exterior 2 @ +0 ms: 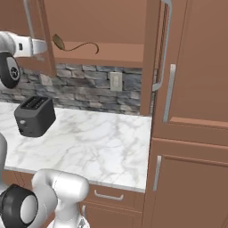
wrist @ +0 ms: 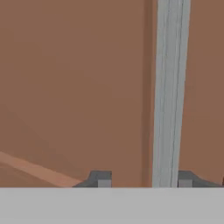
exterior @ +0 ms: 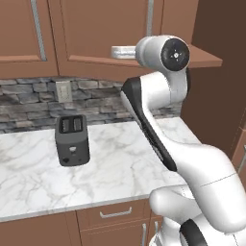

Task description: Open the cabinet and move the ladle to the pot. Then close the cabinet.

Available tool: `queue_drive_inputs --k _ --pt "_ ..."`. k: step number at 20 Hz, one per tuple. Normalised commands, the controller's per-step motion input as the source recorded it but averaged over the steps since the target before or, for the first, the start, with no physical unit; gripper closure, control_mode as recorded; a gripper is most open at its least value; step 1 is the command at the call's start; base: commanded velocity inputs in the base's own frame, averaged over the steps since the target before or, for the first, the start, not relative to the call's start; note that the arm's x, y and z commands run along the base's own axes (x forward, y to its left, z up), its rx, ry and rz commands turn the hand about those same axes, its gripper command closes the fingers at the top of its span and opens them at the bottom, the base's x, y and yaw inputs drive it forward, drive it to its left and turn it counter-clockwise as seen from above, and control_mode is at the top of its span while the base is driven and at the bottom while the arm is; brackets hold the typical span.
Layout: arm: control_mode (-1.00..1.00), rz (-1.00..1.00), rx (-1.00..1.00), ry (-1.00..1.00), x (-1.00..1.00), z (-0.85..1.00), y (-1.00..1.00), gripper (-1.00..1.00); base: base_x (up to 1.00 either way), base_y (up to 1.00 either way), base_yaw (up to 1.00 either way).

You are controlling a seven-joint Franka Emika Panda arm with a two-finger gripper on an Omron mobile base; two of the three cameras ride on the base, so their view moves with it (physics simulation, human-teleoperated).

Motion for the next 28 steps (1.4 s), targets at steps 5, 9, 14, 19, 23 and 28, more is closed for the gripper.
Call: queue_drive_inputs --k 5,9,14,19,23,28 --pt "-1.0 -0.03 0.01 0.07 -1.0 0.0 1.0 1.0 0.0 0.0 0.0" --pt "-1.0 -0.04 0.02 0.1 -0.83 0.0 1.0 1.0 0.0 0.0 0.0" --pt "-1.0 -0.06 0.04 0.18 -0.23 0.0 0.53 -1.0 0.0 0.0 0.0" --pt "-1.0 0.0 0.1 0.04 -0.54 0.1 -0.64 -1.0 0.0 0.0 0.0" --pt "-1.0 0.0 0.2 0.01 -0.93 0.06 -0.77 -1.0 0.0 0.0 0.0" --pt "-1.0 0.0 0.3 0.04 -0.89 -0.04 -0.65 -1.0 0.0 0.0 0.0"
